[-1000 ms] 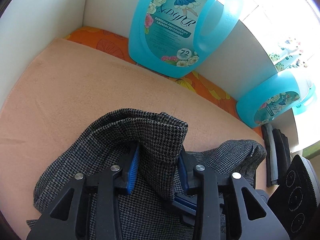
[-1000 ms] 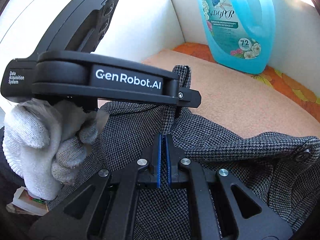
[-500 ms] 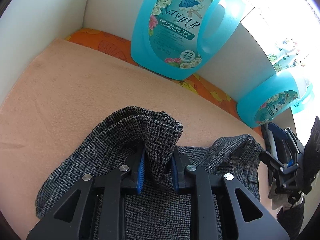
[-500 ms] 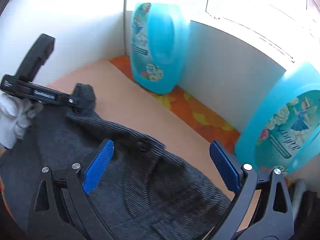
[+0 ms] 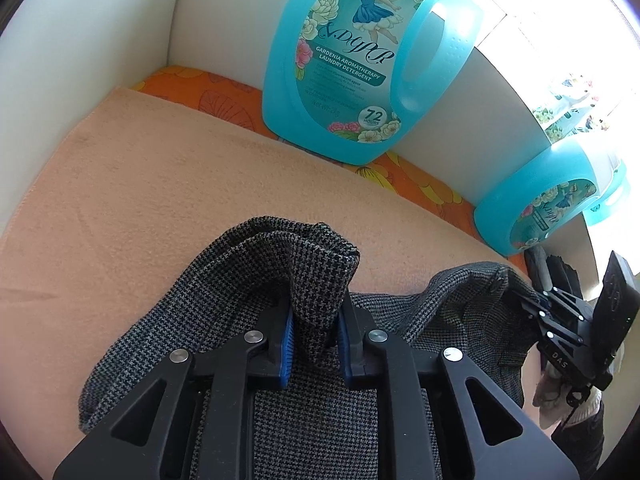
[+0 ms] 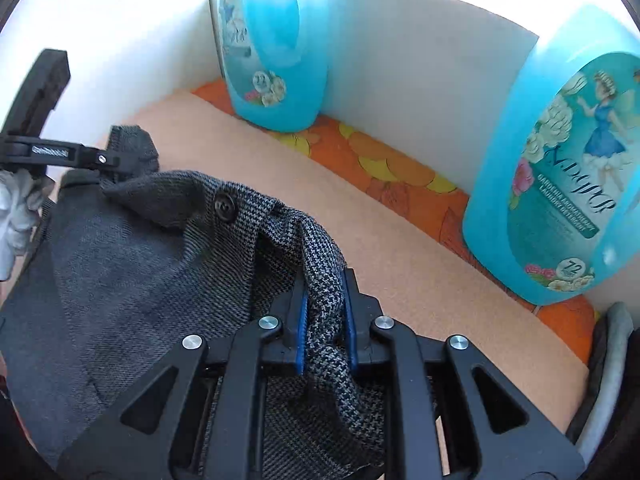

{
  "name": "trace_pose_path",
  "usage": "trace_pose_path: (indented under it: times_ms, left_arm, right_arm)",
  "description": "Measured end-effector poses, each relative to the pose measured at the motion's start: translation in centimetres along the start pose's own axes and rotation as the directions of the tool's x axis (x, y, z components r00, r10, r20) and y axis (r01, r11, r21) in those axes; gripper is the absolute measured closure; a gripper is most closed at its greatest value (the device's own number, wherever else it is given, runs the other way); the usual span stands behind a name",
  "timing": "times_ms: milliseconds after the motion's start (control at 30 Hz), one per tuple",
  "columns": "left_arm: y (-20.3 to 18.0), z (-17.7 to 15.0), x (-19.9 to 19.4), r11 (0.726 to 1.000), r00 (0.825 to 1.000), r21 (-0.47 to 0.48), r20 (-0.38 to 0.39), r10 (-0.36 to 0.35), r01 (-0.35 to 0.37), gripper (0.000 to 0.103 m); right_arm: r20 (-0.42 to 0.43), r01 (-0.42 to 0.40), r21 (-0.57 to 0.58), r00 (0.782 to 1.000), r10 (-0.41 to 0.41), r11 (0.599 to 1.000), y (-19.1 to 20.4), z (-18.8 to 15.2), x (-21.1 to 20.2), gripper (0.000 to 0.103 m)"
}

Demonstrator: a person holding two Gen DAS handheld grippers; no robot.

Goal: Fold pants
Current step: 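Lift both hems and fold them over toward the waistband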

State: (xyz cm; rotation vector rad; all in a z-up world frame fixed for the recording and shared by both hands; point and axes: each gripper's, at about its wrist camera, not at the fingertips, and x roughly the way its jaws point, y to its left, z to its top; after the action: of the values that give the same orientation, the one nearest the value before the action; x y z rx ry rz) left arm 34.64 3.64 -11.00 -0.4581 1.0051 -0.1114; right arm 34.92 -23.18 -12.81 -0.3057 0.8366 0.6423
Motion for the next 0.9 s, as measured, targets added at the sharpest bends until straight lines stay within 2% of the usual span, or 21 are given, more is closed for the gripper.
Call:
trace_pose_path:
  times_ms: [167,400,467,667,900]
  left_arm:
    - [0.8,-0.4,-2.4,1.000,0.999,-0.013,0.039,-0.015,0.016,0.088]
    - [2.0,-2.4,-8.5,0.999,0.993,0.000,0.112,-0.043,0.043,0.088]
    - [2.5,-3.4,-10.2,0.999,0.991,0.002,0.126,-0.046,0.046,0.088]
    - [3.9,-9.3,-13.9,0.998,0.988,0.049,0.148,-0.043,0.036,0.088]
    - [5.5,-16.6,-14.9,0.997,0.991,0.049,0.121,-0.061,0.056,0.088]
  right_arm:
    - [0.078,-0.015,-0.051,0.997,0.019,0.999,3.9,-0.8,-6.0,0.089]
    - [0.121,0.005,-0.160,0.993,0.015,0.987,10.8,-3.8,-11.3,0.090]
    - [0.116,0.000,-0.182,0.993,0.021,0.983,12.8,-4.9,-11.5,0.090]
    - [0.095,0.001,-0.250,0.995,0.023,0.968,17.4,-10.1,-12.6,0.090]
    - [0.040,-0.017,-0.240,0.999,0.027,0.971,18.6,-15.6,-12.4,0.090]
